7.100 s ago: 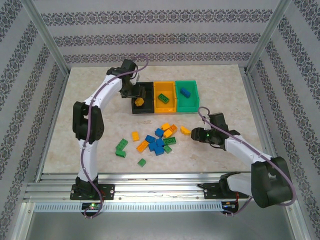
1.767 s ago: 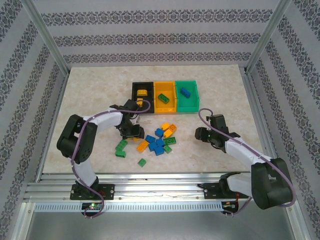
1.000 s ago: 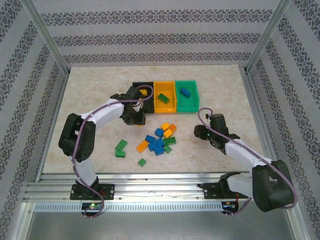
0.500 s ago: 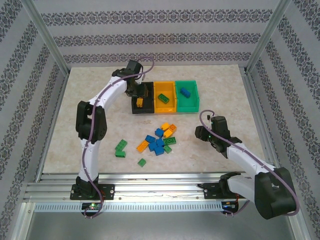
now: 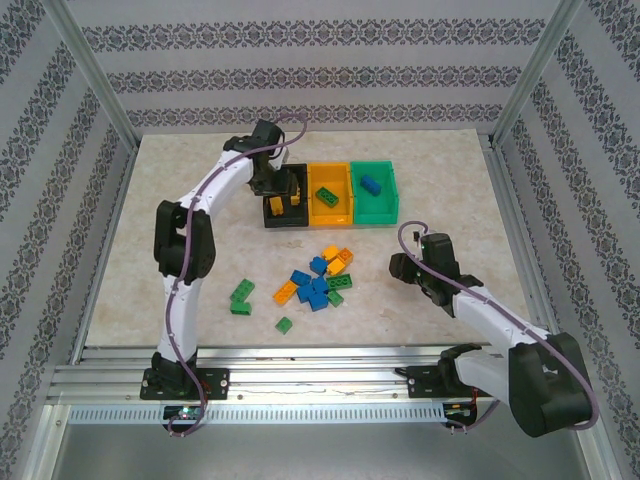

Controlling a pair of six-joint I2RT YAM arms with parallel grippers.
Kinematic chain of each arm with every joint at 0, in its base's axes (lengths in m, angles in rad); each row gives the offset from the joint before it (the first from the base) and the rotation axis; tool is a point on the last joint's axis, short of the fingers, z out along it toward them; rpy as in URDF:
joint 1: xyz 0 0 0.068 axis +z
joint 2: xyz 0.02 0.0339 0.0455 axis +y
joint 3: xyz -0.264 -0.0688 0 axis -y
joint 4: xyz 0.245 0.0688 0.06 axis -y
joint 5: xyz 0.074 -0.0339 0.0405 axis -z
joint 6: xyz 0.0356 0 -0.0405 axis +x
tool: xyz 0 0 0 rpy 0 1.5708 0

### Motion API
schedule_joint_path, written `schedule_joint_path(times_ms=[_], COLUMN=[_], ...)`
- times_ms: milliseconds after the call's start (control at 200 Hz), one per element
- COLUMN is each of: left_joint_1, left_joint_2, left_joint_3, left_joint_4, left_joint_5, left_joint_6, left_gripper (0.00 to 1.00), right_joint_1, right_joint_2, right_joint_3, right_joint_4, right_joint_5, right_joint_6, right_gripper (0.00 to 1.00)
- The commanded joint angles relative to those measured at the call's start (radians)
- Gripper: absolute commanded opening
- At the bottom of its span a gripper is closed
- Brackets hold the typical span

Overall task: Sort the legos into containers by color
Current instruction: Place the lego in the container, then pick up the lego from the center of the table.

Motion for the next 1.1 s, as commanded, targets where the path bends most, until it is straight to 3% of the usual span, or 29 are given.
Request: schedule_joint_path(times_ms=[0,455,595,844,929,1094], left_joint_1=[0.002,0.064,0.072,0.072,0.072,0.073], left_joint_2=[-0.142,-0.446,-0.51,-0.519,-0.517,-0.55], left_joint_3=[-0.077,-0.424,-0.545,-0.605,-0.591,-0.619], left_joint_4=[-0.004,-0.031,0.042,0.083,0.069,0.091], left_joint_5=[-0.004,-0.058,-0.072,-0.059,-0.045,-0.046], left_joint_6=[0.024,0.141,0.149,0.14,0.13,0.126], left_gripper=[0.57,0.58,0.57,0.57,0.57,0.57], right_joint_1=[0.018,0.062,0.088,0.243,0.3,0.319], right_joint_2=[0.014,0.117,0.17,0.349,0.374,0.462], right_joint_3=[0.017,0.085,0.116,0.292,0.334,0.41], right_joint_4=[0.015,-0.006,0.03,0.031,0.025,-0.007], right_joint_5=[-0.011,0.019,-0.035,-0.071,-0.019,0.015], right_joint_6=[-0.002,-0.029,0.007,0.011,-0.012,-0.046], right_gripper=[0.49,0.5,0.5,0.51,0.52,0.53])
